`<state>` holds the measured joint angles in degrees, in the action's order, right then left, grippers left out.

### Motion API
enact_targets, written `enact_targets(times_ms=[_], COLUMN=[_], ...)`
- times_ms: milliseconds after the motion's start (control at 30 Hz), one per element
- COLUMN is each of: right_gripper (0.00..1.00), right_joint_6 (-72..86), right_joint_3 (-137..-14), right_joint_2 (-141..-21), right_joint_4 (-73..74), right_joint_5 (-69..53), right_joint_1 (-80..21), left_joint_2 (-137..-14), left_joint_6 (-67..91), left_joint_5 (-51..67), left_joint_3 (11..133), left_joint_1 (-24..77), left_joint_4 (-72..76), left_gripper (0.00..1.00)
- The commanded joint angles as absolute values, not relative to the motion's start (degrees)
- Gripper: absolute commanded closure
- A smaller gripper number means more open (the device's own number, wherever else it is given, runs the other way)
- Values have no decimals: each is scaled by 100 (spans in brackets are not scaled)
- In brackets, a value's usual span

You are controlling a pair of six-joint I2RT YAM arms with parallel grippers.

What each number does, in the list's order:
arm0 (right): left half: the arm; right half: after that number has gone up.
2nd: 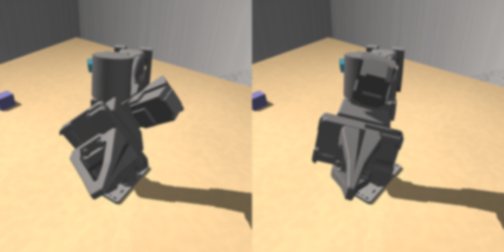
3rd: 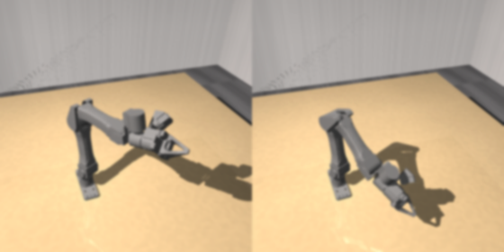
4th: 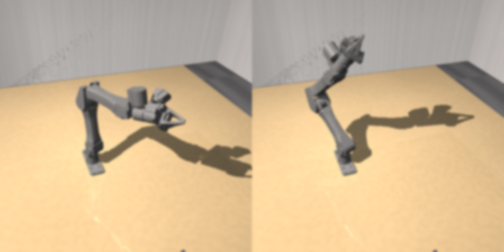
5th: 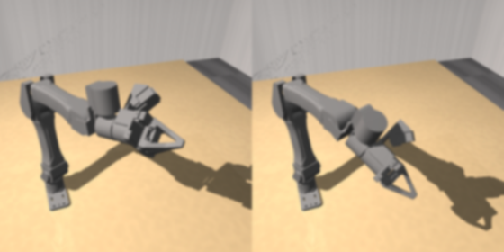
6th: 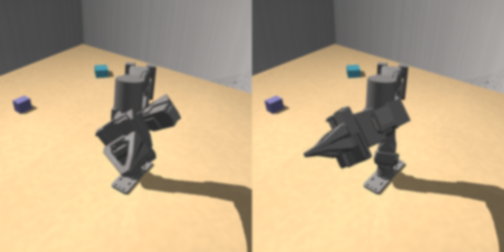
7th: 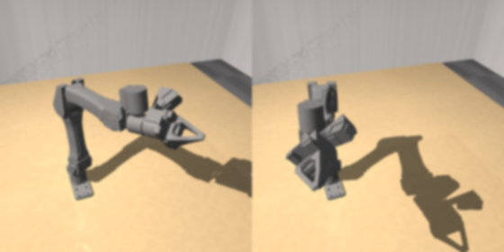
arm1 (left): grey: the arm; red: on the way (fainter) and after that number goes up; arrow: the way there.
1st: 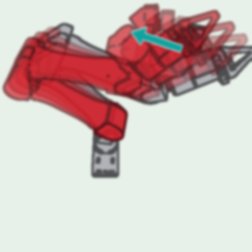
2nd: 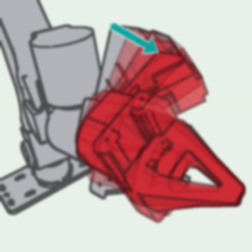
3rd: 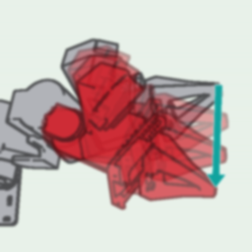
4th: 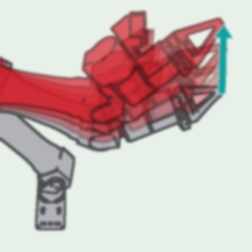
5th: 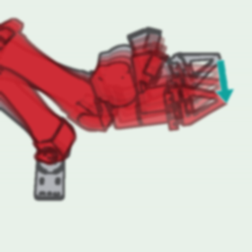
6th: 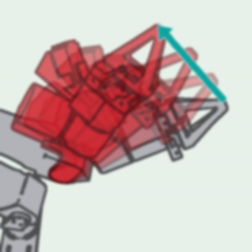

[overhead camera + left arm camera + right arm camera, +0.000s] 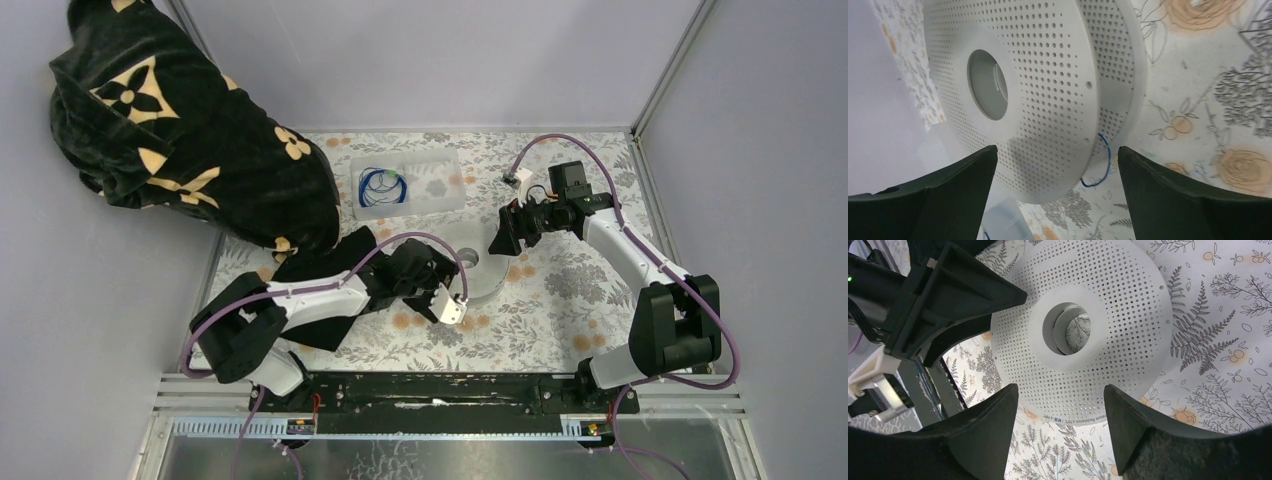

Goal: Wrap the cables
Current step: Reset both arms

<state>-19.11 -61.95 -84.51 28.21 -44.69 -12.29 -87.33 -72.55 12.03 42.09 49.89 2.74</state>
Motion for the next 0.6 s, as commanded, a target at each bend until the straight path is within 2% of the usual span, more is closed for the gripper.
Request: enact_targets(times_ms=[0, 167, 300, 567], right_gripper=[29, 29, 30, 33], right_joint_6=[-1967, -1647, -1119, -481], right_joint_3=[-6204, -6148, -6018, -5938], right_joint_2=[-8433, -8357, -8373, -8815], right_joint_4=[2868, 2606, 2140, 1694], right_joint_5=[-4650, -4184, -3393, -2827], right_joint_1=[-1187, -1188, -1188, -1193], left_joint_2=[-8238, -7737, -7561, -7837], left_joint_6=[-6901, -6445, -5499, -4083], left_joint_5=[1564, 1638, 1624, 2058], left_joint_3=[4332, 4117, 3849, 3761], left_joint_1=[5020, 4943, 4699, 4576], left_joint_4=[-386, -486, 243, 1072], left_gripper=[0, 0, 0, 2])
